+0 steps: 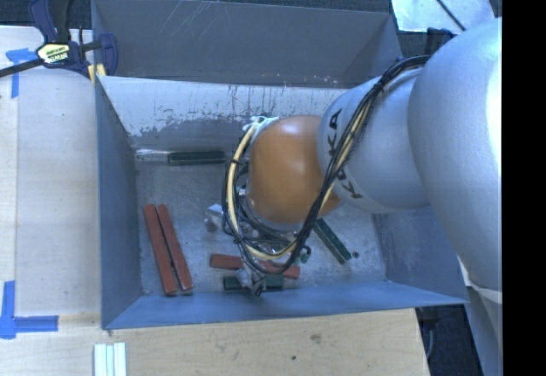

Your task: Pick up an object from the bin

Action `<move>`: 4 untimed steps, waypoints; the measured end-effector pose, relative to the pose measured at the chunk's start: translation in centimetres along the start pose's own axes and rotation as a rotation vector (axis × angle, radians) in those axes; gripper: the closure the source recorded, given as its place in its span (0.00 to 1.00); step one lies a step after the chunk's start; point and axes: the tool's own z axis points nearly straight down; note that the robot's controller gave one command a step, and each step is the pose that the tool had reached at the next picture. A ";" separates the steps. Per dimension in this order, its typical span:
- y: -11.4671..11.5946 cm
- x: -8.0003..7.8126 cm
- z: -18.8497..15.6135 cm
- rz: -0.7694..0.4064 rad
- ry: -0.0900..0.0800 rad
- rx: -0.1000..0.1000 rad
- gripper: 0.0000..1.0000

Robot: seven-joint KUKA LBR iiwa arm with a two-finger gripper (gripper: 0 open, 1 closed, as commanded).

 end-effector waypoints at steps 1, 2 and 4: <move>-0.1 -0.2 -0.5 0.001 -0.005 0.002 1.00; 0.0 -0.2 -0.3 0.002 -0.007 0.001 0.00; -0.1 -0.2 -0.3 0.004 -0.007 0.001 0.00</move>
Offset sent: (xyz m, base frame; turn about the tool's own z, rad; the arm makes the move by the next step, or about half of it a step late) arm 0.0000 0.0000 0.0000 0.0000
